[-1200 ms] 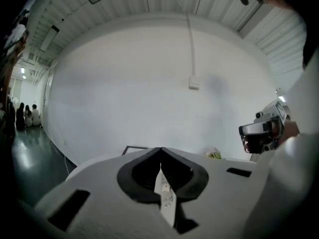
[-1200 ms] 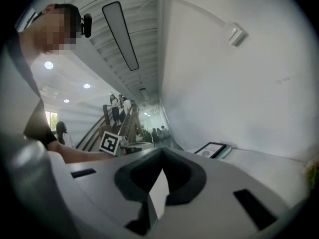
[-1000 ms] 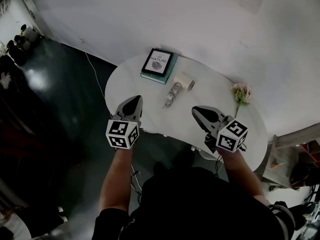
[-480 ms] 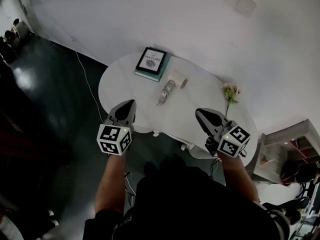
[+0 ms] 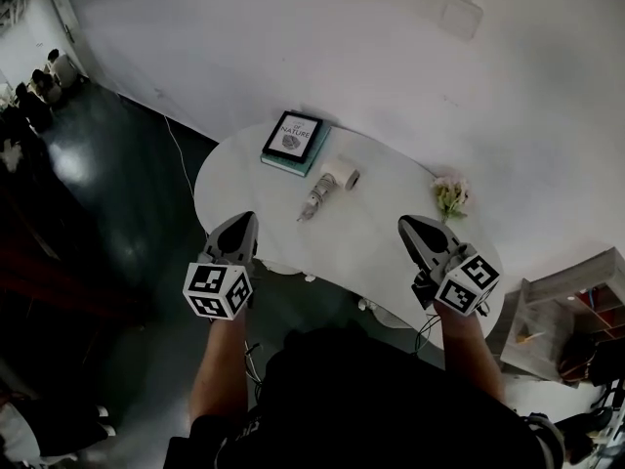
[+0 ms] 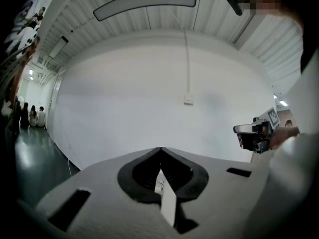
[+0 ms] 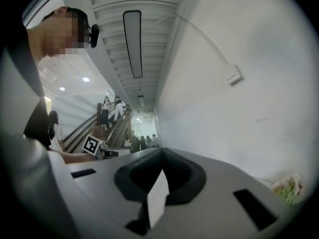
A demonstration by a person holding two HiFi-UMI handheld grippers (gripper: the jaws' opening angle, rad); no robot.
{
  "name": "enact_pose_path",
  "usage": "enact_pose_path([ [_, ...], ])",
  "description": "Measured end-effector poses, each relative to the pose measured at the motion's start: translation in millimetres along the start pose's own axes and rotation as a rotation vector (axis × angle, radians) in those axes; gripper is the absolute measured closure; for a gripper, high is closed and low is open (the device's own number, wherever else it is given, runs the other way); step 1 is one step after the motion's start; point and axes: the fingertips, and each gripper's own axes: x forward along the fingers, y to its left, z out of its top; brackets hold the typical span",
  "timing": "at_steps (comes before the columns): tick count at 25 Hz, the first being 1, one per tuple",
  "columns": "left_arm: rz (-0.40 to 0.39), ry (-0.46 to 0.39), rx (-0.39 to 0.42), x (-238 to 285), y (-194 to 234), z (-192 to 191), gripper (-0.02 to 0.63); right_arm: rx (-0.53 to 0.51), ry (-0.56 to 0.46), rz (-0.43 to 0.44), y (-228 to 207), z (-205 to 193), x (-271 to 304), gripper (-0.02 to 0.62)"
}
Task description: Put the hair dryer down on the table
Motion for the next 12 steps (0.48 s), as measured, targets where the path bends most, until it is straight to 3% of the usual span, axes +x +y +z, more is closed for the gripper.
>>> enact_pose_path([
  [5,0.055,-0.007,-0.011,6.7,-13.9,5.2,0.598,0.017,-0.031,-0.019,-24.1,-2.0,-21.8,0.591],
  [12,0.062,-0.001,-0.004,15.1,-29.4,8.5,0.598,0.006,-0.058,0.027,-24.1,1.5,-26.3,0.591],
])
